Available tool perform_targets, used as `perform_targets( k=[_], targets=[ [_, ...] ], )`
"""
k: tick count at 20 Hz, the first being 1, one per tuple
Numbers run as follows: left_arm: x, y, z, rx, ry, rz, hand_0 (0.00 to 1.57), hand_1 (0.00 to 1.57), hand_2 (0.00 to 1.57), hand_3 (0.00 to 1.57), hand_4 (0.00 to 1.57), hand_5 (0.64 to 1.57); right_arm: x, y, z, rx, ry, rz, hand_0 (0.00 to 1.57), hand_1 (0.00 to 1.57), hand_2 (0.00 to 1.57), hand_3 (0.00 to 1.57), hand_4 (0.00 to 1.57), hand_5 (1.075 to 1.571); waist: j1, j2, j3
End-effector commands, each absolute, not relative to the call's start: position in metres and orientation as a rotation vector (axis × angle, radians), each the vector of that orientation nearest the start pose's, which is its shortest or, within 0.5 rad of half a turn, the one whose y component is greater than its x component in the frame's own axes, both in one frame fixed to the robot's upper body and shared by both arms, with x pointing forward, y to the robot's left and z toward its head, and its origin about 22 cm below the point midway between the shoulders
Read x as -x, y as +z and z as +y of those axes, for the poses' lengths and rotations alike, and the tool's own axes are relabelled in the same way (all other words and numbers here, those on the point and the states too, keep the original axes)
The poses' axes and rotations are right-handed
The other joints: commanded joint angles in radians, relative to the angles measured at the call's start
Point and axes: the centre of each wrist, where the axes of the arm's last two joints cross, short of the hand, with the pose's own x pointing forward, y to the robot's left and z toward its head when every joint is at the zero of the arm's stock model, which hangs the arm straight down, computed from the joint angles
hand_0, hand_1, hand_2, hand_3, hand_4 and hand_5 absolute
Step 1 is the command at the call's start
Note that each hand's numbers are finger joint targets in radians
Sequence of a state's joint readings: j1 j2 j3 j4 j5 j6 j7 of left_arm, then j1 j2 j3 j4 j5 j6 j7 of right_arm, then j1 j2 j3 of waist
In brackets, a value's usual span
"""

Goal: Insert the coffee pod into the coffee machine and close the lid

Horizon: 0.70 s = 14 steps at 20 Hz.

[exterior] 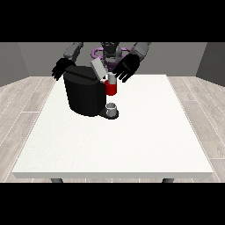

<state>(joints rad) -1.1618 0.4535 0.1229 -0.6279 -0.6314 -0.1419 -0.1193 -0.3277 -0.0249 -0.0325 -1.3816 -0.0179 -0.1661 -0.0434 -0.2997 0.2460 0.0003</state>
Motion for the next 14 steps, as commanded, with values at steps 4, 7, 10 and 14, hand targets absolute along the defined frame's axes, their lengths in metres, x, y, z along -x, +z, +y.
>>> perform_targets(
  k=[4, 7, 10, 14],
  targets=[
    [-0.462, 0.232, 0.254, -0.707, -0.873, -1.725, 1.19, 1.19, 1.26, 1.20, 0.49, 1.571, -0.320, 0.040, -0.210, 0.078, -0.071, -1.732, 0.00, 0.00, 0.00, 0.00, 0.48, 1.571, 0.017, 0.019, -0.0001],
    [-0.463, 0.226, 0.254, -0.696, -0.876, -1.703, 1.19, 1.19, 1.27, 1.20, 0.51, 1.571, -0.316, 0.035, -0.215, 0.066, -0.091, -1.741, 0.00, 0.00, 0.00, 0.00, 0.44, 1.571, 0.007, 0.012, 0.0000],
    [-0.464, 0.223, 0.251, -0.697, -0.876, -1.648, 1.16, 1.16, 1.24, 1.18, 0.51, 1.571, -0.315, 0.038, -0.211, 0.073, -0.055, -1.699, 0.00, 0.00, 0.00, 0.00, 0.45, 1.571, 0.008, -0.031, -0.0002],
    [-0.462, 0.206, 0.250, -0.705, -0.881, -1.668, 1.21, 1.21, 1.26, 1.19, 0.49, 1.571, -0.307, 0.021, -0.235, 0.082, -0.065, -1.694, 0.00, 0.00, 0.00, 0.00, 0.42, 1.571, 0.009, -0.006, 0.0000]
  ],
)
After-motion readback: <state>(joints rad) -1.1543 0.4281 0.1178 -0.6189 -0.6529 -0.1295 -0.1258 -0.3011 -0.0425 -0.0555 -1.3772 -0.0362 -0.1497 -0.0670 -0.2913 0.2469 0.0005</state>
